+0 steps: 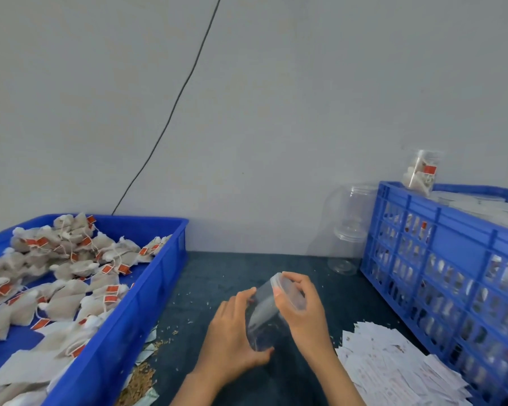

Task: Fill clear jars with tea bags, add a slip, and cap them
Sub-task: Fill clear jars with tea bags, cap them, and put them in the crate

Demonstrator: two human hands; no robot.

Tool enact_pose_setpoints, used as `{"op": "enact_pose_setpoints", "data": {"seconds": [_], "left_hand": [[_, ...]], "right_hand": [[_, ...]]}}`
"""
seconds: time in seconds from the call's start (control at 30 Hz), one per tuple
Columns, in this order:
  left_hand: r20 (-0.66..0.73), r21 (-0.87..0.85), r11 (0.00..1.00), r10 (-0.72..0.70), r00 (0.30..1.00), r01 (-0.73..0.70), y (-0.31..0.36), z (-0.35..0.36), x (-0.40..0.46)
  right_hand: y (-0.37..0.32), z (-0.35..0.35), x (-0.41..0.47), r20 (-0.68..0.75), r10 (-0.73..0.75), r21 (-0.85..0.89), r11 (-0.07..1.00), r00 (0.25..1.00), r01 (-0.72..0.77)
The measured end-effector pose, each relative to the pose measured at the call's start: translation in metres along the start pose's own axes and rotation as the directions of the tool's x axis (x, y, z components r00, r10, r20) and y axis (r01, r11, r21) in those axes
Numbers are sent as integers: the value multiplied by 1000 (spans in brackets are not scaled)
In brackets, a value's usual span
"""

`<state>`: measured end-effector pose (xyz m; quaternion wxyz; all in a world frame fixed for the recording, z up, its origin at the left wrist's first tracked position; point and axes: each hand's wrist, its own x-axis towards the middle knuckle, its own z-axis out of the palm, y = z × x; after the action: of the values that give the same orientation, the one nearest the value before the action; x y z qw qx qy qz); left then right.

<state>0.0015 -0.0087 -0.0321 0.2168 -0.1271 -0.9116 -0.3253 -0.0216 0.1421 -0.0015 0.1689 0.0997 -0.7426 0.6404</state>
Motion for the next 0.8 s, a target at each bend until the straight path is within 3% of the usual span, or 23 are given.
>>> {"op": "enact_pose_setpoints", "data": {"seconds": [0.6, 0.8], "left_hand": [[19, -64, 998, 20, 1000, -19, -5, -1, 0], [94, -226, 974, -14, 996, 35, -14, -7, 2]], "right_hand": [[3, -12, -15, 37, -91, 65, 994, 995, 89], [-5, -15, -15, 143, -149, 9, 989, 979, 149]]}}
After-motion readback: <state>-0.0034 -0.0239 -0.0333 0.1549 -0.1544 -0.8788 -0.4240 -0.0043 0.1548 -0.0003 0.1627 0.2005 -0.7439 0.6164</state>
